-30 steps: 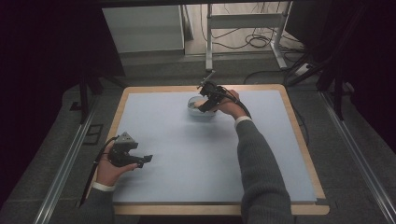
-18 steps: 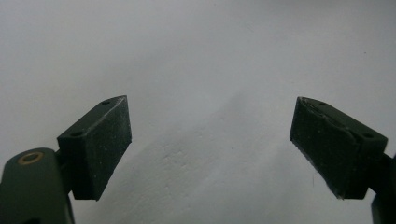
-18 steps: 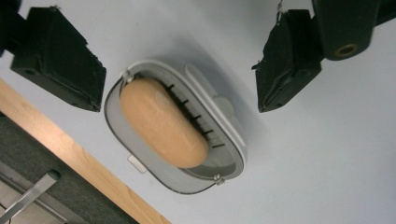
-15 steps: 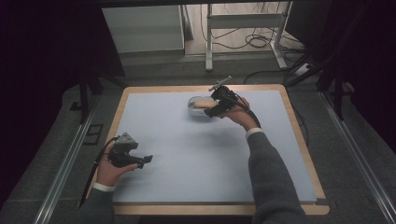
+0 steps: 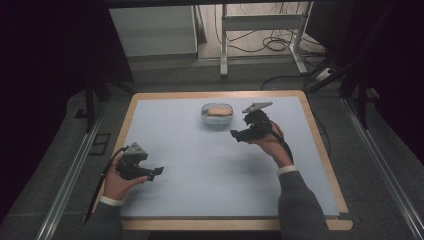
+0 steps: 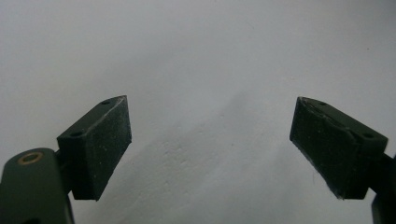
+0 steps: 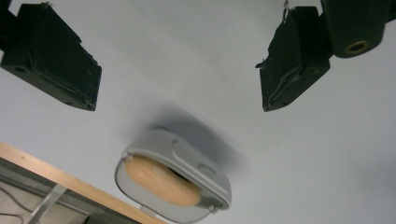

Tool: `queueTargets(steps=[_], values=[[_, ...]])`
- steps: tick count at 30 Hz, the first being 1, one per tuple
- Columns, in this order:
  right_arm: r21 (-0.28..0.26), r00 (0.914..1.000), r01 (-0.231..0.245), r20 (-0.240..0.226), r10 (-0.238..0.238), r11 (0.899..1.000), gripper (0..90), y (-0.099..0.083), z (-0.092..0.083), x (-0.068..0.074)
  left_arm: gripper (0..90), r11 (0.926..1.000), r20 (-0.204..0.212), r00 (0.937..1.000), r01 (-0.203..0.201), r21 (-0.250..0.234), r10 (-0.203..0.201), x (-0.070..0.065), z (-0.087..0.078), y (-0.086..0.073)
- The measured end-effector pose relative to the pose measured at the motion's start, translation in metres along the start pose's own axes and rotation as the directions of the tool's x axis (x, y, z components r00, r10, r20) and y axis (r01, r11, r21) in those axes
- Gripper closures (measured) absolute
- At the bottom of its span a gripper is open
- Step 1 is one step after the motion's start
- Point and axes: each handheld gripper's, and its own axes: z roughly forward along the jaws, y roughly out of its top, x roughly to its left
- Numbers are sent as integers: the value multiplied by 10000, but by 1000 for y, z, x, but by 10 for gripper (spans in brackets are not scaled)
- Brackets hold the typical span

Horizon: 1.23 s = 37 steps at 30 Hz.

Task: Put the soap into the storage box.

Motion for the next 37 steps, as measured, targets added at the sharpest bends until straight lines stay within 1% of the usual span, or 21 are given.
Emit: queueTargets(steps=[1,3,6,10,12,16,18,21,23,25,27,28,30,32,34,37], values=[[-77,10000,4,76,-3,10000,127,-6,-3,1,130,10000,-13,10000,-11,9,11,-1,0,0],[-249,9998,-152,86,154,9996,127,-19,-11,3,130,10000,-14,10000,-27,19,27,-1,0,0],[-300,9995,-150,286,159,9994,127,-36,-20,5,130,10000,-31,10000,-30,23,30,-1,0,0],[-498,9979,-408,477,432,9979,127,-60,-32,9,130,10000,-51,10000,-37,13,37,-2,0,1],[-583,9968,-499,601,534,9971,127,-72,-38,15,130,10000,-60,10000,-44,8,44,-3,-1,1],[-488,9964,-472,686,505,9977,124,-87,-45,22,130,10000,-84,10000,-52,-5,52,-3,-2,1],[-471,9965,-441,696,474,9979,124,-95,-52,25,130,10000,-88,10000,-43,-42,42,-3,-3,1],[-483,9962,-532,662,563,9974,124,-106,-62,26,130,10000,-105,9999,-26,-55,26,-3,-4,1],[-444,9953,-471,829,507,9979,124,-111,-68,26,130,10000,-140,9999,-3,-68,2,-3,-4,1],[-557,9951,-593,758,634,9967,124,-115,-70,26,130,10000,-146,9999,-16,-79,15,-4,-5,1],[-439,9956,-475,784,508,9979,124,-118,-70,26,130,10000,-155,9999,-26,-78,24,-4,-5,2],[-445,9955,-439,823,474,9980,124,-118,-70,25,130,10000,-165,9999,-37,-57,36,-4,-5,2],[-753,9952,-518,785,577,9958,124,-116,-71,25,130,10000,-186,9998,-68,-36,67,-4,-4,1],[-914,9956,-461,766,531,9947,124,-113,-72,26,130,10000,-192,9998,-80,-25,80,-5,-4,1],[-1000,9963,-331,753,407,9944,124,-111,-73,28,130,10000,-204,9998,-61,-13,61,-6,-4,1],[-992,9970,-337,665,404,9945,120,-112,-71,27,130,10000,-227,9997,-45,62,47,-6,-3,0]])
